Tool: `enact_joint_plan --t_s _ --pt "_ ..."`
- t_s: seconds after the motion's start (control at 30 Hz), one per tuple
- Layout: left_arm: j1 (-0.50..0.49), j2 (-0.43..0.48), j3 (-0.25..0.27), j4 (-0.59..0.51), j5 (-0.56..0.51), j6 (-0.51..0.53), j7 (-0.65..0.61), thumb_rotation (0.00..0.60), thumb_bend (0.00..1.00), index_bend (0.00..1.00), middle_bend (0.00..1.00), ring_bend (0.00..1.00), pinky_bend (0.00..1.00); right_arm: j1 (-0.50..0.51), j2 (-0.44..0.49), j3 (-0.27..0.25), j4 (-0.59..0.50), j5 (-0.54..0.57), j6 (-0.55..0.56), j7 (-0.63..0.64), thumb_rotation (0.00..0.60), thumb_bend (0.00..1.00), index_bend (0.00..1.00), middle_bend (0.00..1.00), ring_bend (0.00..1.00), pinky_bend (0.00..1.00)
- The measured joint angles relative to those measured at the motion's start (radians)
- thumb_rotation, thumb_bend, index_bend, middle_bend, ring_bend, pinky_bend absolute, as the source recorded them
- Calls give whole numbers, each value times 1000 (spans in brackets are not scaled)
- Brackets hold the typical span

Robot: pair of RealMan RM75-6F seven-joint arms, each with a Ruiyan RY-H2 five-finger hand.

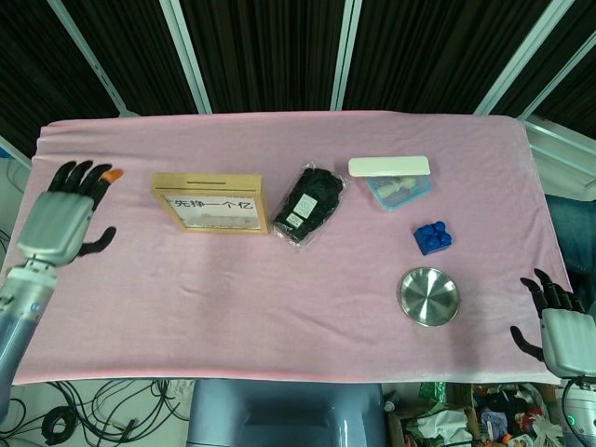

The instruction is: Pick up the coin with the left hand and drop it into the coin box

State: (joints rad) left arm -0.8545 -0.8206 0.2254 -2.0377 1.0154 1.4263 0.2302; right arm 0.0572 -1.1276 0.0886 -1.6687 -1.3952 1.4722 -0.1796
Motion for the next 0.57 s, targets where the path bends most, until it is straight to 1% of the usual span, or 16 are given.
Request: enact_joint_plan --t_s 0.03,0.17,0.23,0.33,0.43,0.57 --pt "64 -17 19 -7 57 47 4 600 333 130 57 0 0 0 -1 -2 2 -6 2 -1 600 202 156 63 163 199" --pt "252 -93 67 9 199 183 10 600 333 131 50 0 0 0 -3 -11 10 -32 9 -2 600 201 151 62 163 199" --pt "337 -141 82 48 257 243 5 600 333 131 50 0 0 1 -4 -12 15 -40 11 2 600 202 153 62 163 199" --pt "433 -199 104 126 320 280 -33 600 333 131 50 0 0 4 -7 -13 22 -51 12 6 600 201 154 63 163 199" --pt "482 -222 107 192 361 286 -102 600 333 131 51 0 0 4 -13 -12 26 -56 19 8 600 201 154 62 163 199" --pt "522 -229 85 225 403 271 -159 600 333 131 52 0 0 3 -17 -10 27 -58 23 5 600 201 154 62 163 199"
